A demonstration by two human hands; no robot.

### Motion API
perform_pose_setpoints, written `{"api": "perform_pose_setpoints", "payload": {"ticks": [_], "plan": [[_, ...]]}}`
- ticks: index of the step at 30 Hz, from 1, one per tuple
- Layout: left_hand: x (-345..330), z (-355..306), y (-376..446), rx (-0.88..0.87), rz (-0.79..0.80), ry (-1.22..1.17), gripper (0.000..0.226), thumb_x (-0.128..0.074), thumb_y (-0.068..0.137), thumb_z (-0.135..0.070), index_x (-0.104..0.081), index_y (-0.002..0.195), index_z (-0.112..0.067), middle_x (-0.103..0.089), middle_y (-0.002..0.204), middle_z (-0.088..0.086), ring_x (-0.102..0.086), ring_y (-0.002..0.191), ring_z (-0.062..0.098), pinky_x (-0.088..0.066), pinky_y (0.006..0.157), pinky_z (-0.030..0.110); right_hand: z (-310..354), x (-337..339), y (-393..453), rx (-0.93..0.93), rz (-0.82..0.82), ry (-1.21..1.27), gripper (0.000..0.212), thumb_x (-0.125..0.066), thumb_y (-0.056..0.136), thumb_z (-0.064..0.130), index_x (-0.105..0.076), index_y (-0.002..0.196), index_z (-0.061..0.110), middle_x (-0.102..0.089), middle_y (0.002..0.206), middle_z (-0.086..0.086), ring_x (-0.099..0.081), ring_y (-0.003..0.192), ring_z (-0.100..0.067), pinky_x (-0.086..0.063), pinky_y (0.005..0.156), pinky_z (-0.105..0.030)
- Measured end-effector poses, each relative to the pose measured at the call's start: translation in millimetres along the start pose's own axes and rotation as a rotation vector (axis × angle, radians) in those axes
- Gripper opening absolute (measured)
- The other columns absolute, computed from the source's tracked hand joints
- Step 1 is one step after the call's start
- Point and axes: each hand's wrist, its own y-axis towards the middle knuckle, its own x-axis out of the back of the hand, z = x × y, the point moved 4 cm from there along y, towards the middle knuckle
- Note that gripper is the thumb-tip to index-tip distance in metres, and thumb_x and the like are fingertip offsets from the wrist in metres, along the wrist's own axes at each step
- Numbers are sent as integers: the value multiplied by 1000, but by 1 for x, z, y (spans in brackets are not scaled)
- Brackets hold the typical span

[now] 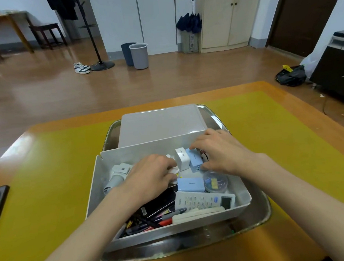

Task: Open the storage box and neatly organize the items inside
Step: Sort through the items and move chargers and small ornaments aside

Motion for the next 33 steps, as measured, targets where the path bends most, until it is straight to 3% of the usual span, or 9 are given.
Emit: {"api": "perform_pose_setpoints", "payload": {"ticks": [6, 11, 14, 19, 22, 24, 27, 30, 33], "plan": [[0, 5, 2, 16, 56, 67, 15, -60, 92, -36, -66, 98, -24, -64, 94, 2, -58, 96, 28, -50, 73, 39, 6, -16, 13, 28, 12, -85, 61, -73, 74, 47, -57, 129, 30, -60, 123, 8, -47, 119, -19, -27, 107, -36], [-4, 6, -1, 1, 5, 38, 15, -55, 94, -34, -60, 86, -23, -58, 90, -6, -56, 97, 23, -50, 71, 40, 7, -18, 19, 18, 47, -128, 63, -73, 67, 61, -63, 119, 27, -56, 116, 5, -43, 114, -19, -27, 108, -39], [-1, 8, 1, 21, -3, -9, 21, -57, 93, -39, -66, 110, -32, -60, 107, -13, -53, 107, 15, -50, 79, 38, 2, -4, 15, 3, 29, -28, 66, -74, 60, 65, -62, 114, 28, -55, 110, 7, -40, 103, -16, -35, 94, -34], [7, 5, 8, 14, -114, -101, 25, -54, 92, -36, -66, 112, -31, -62, 106, -13, -55, 102, 12, -51, 80, 38, -24, 28, -3, -200, -129, 295, 60, -76, 57, 65, -52, 105, 38, -52, 99, 21, -46, 97, -8, -43, 68, -33], [9, -1, 25, 9, -113, -92, 36, -56, 92, -36, -60, 127, -27, -59, 116, -9, -50, 112, 14, -49, 88, 38, -41, 33, -19, -328, -219, 470, 62, -67, 58, 74, -47, 107, 43, -54, 93, 23, -49, 89, 0, -42, 63, -33], [8, -6, 42, 21, -25, -14, 44, -60, 90, -40, -56, 131, -26, -56, 120, -5, -49, 115, 19, -49, 88, 40, -45, 32, -24, -378, -244, 531, 56, -58, 66, 74, -49, 110, 42, -57, 88, 18, -52, 84, -4, -40, 61, -36], [2, -15, 62, 42, 119, 165, 46, -68, 83, -46, -58, 122, -24, -55, 117, -2, -51, 108, 24, -47, 79, 38, -49, 29, -25, -451, -252, 560, 37, -50, 77, 68, -60, 90, 34, -61, 75, 9, -57, 75, -17, -39, 56, -36], [-6, -20, 69, 21, 132, 303, 45, -73, 80, -42, -62, 120, -24, -53, 116, 0, -53, 105, 26, -45, 74, 36, -52, 27, -25, -521, -209, 591, 39, -48, 80, 65, -61, 81, 29, -64, 72, 2, -61, 72, -22, -47, 61, -42], [-10, -18, 68, 13, 122, 288, 42, -74, 79, -40, -65, 119, -29, -49, 113, -1, -53, 105, 25, -41, 70, 34, -52, 28, -24, -525, -209, 559, 43, -49, 76, 68, -60, 78, 27, -63, 72, 3, -59, 72, -21, -44, 58, -38]]}}
